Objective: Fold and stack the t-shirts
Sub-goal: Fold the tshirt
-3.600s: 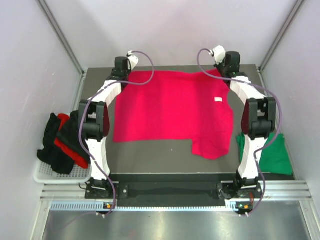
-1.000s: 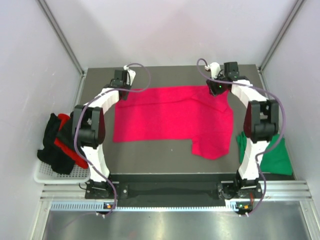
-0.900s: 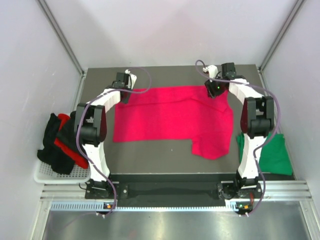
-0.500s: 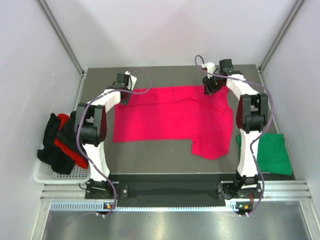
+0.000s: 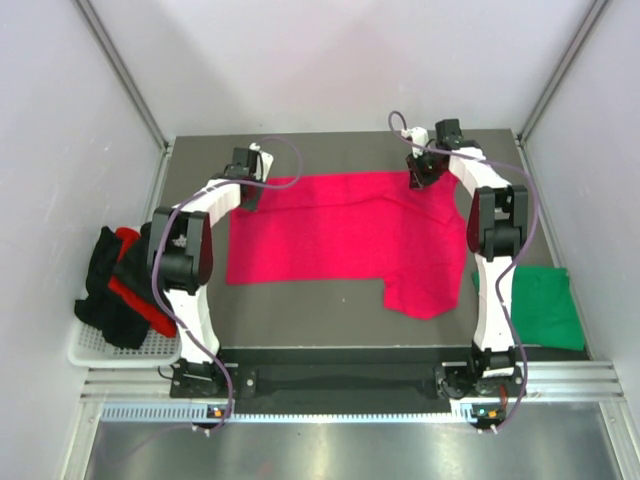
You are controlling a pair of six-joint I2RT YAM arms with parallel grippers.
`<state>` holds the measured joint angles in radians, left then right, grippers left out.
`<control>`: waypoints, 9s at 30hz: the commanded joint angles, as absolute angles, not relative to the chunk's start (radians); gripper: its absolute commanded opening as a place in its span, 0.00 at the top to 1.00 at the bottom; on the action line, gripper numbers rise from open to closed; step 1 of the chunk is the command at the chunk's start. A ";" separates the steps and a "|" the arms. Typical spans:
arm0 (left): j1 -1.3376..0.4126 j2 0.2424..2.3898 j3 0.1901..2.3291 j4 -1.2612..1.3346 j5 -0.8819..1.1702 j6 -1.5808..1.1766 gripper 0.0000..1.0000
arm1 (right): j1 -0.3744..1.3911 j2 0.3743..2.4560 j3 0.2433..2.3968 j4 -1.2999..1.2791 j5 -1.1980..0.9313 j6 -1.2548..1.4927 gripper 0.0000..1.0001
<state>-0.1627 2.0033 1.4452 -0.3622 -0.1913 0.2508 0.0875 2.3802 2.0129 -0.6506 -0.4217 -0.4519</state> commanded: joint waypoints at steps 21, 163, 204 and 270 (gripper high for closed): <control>-0.166 1.773 1.310 -0.302 -0.163 0.238 0.66 | 0.270 1.947 1.617 -0.603 -0.316 -0.517 0.91; -0.161 1.540 0.793 -0.548 -0.075 0.612 0.57 | 0.296 0.833 0.595 -0.715 -0.149 -0.905 0.56; -0.163 1.543 0.847 -0.693 0.018 0.543 1.00 | 0.295 1.032 0.491 -0.606 -0.080 -1.189 0.57; -0.163 1.575 0.914 -0.718 0.015 0.515 1.00 | 0.279 1.107 0.629 -0.824 -0.267 -1.152 0.52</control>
